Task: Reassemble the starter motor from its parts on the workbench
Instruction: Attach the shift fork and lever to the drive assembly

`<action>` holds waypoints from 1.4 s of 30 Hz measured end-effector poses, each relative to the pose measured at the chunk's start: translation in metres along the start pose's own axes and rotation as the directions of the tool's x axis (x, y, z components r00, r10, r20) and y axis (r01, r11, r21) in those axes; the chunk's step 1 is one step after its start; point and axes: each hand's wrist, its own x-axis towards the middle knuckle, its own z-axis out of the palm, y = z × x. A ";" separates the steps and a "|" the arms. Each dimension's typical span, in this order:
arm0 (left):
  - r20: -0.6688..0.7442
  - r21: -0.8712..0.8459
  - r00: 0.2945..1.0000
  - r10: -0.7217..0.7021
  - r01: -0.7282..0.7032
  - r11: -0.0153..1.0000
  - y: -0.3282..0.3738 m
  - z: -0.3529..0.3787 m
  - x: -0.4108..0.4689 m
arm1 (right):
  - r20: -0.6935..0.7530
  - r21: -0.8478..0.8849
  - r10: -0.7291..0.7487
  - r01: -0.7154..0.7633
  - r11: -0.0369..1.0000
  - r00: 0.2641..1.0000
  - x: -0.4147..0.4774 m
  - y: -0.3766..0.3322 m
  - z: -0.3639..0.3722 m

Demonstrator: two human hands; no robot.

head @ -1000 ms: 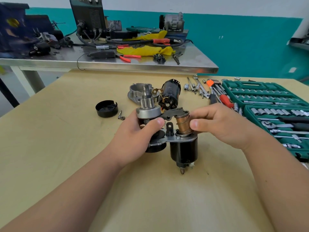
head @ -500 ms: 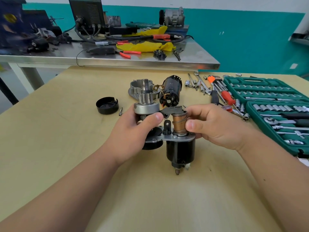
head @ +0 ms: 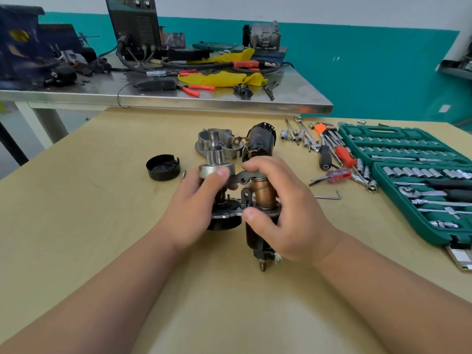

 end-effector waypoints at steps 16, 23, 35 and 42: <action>-0.123 -0.019 0.992 -0.034 0.032 0.999 0.007 0.007 -0.005 | -0.106 0.001 0.029 -0.029 1.000 0.994 -0.001 -0.006 0.001; -0.114 0.007 0.993 0.004 -0.003 1.000 0.005 0.008 -0.006 | 0.098 0.069 0.394 -0.401 0.914 0.914 0.008 -0.002 -0.014; -0.029 0.041 0.999 -0.022 0.023 0.999 0.006 0.013 -0.005 | 0.113 -0.112 0.315 -0.303 0.946 0.942 0.012 -0.002 -0.040; -0.106 0.050 0.984 -0.145 0.151 0.987 -0.003 0.008 -0.004 | 0.052 -0.116 0.289 -0.281 0.953 0.956 0.004 0.004 -0.059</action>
